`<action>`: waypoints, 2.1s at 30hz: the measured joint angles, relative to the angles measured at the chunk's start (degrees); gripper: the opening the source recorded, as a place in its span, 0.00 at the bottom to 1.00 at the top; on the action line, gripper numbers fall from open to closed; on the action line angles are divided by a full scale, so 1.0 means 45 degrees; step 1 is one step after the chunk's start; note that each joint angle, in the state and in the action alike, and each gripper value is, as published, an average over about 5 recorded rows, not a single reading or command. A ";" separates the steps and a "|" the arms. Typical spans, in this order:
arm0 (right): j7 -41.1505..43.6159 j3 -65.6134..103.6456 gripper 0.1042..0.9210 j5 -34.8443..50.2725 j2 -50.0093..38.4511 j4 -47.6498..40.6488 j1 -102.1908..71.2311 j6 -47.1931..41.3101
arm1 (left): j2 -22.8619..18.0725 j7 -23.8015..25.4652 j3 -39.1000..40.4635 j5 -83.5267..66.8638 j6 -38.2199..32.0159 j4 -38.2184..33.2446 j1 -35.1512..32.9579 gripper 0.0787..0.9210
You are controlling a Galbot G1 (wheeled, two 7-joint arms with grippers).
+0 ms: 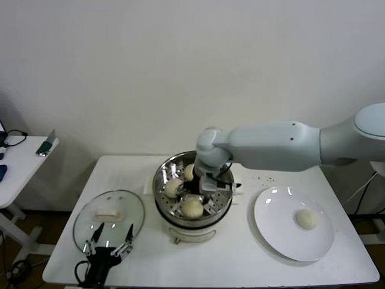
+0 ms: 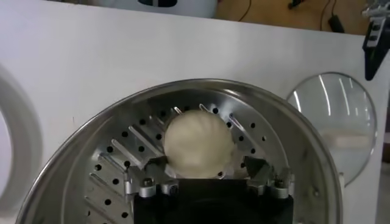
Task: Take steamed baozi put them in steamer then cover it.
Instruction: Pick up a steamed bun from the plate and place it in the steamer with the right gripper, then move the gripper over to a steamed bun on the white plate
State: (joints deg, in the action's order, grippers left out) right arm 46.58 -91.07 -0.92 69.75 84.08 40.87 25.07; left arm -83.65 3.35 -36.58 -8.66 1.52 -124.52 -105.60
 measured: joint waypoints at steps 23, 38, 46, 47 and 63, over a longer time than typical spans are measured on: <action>0.2388 -0.4219 0.88 0.4526 -0.5539 -0.0320 0.4209 -0.2890 | 0.0084 0.0092 0.0224 -0.0026 0.0064 0.0094 0.0357 0.88; 0.1694 -0.2916 0.88 0.3499 -0.8936 -0.0725 0.0777 -0.6110 | 0.0053 0.0069 0.0101 -0.0079 -0.0007 0.0213 0.0284 0.88; 0.1265 -0.0751 0.88 0.2777 -0.9393 -0.1379 -0.1950 -0.6809 | 0.0005 0.0044 0.0180 -0.0015 -0.0052 0.0262 0.0228 0.88; 0.1219 -0.0503 0.88 0.2717 -0.9408 -0.1475 -0.2243 -0.6863 | 0.0001 0.0044 0.0192 -0.0003 -0.0053 0.0266 0.0221 0.88; 0.0779 0.2095 0.88 0.2087 -0.9122 -0.2691 -0.5250 -0.7373 | -0.0044 0.0031 0.0162 -0.0015 -0.0038 0.0261 0.0213 0.88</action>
State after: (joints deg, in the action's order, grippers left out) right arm 50.08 -81.64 8.47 28.70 71.97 17.25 -8.11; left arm -83.85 3.49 -35.85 -8.73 1.35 -123.34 -104.64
